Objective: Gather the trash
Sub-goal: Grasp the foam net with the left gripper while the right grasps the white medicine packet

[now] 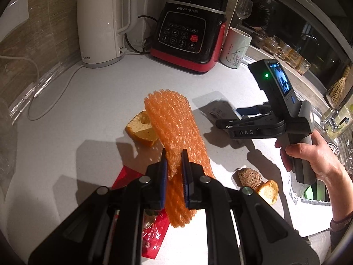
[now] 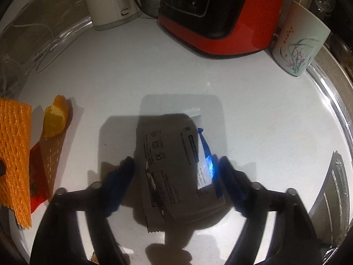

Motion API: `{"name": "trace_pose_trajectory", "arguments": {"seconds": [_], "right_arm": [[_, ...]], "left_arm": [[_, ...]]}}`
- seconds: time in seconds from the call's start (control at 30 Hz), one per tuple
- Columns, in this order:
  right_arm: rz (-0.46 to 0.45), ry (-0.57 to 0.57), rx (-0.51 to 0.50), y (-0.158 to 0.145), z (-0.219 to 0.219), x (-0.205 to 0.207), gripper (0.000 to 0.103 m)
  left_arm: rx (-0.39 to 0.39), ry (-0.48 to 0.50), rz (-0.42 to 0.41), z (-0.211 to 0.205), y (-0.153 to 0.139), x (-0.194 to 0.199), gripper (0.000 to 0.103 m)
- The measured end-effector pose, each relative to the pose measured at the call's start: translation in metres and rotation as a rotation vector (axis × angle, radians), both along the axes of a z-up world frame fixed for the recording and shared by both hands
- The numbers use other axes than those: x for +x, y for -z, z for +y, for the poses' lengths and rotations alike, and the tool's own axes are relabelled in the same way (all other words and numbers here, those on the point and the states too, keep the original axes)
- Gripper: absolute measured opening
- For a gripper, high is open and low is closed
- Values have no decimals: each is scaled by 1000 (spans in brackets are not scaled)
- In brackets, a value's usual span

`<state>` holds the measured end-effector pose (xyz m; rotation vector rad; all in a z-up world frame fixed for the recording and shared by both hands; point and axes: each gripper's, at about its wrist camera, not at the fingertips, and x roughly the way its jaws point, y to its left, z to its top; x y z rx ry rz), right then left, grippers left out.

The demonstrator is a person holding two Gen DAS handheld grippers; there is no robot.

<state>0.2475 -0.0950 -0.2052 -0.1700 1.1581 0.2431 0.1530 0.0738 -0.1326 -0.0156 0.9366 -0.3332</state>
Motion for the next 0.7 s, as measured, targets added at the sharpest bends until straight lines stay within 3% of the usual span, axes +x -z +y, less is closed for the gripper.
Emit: {"name": "trace_pose_trajectory", "arguments": {"seconds": [0.03,0.17,0.2,0.47,0.7], "right_arm": [[-1,-1,6,-1,0,-1,56],[7,10,16,-3,0,-2,12],[10,18,20,-4,-1,-2,6],[-57,36,37,-30,-6,-21,4],[-153,48,67,-72,-9,-75,4]], "left_arm": [[-1,-2,-2,0,0,0,11],[-1,-7,-8,1,-3,1,11],[-1,-8,-10,1,-4,0,11],[-4,-13,-26,1,-12,-4,11],[-17,15,-65,-7,-29,-24,11]]}}
